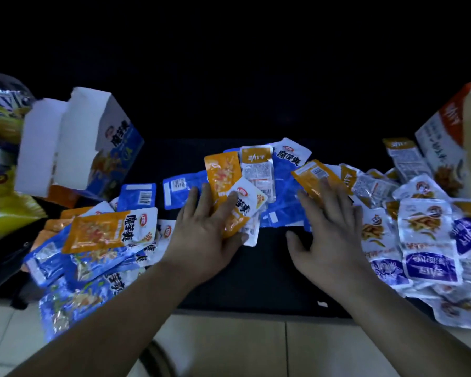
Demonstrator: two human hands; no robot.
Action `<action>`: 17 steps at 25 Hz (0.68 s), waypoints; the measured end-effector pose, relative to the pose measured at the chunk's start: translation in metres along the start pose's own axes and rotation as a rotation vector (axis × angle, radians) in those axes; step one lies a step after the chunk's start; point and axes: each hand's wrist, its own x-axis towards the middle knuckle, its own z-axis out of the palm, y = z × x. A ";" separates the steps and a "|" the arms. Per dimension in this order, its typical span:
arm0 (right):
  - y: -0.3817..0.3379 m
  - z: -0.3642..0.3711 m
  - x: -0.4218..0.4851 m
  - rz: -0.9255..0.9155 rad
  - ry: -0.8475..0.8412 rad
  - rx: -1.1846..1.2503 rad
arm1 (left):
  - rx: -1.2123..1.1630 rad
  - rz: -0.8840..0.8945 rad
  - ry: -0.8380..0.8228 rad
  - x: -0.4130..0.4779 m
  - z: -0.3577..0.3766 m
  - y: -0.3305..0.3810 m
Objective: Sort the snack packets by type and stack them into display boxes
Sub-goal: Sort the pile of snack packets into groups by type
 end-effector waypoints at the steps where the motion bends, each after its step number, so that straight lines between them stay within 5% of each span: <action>1: -0.004 0.002 0.005 -0.046 -0.025 -0.050 | -0.026 0.020 0.021 -0.007 0.002 -0.001; 6: -0.013 0.014 0.013 -0.068 -0.130 -0.070 | -0.300 0.025 0.129 -0.021 -0.001 -0.004; 11: -0.015 0.004 0.005 -0.055 -0.130 0.013 | -0.310 -0.034 0.244 0.000 -0.006 0.008; 17: -0.024 -0.010 0.009 -0.026 -0.247 -0.029 | -0.500 -0.162 0.063 0.009 -0.008 0.027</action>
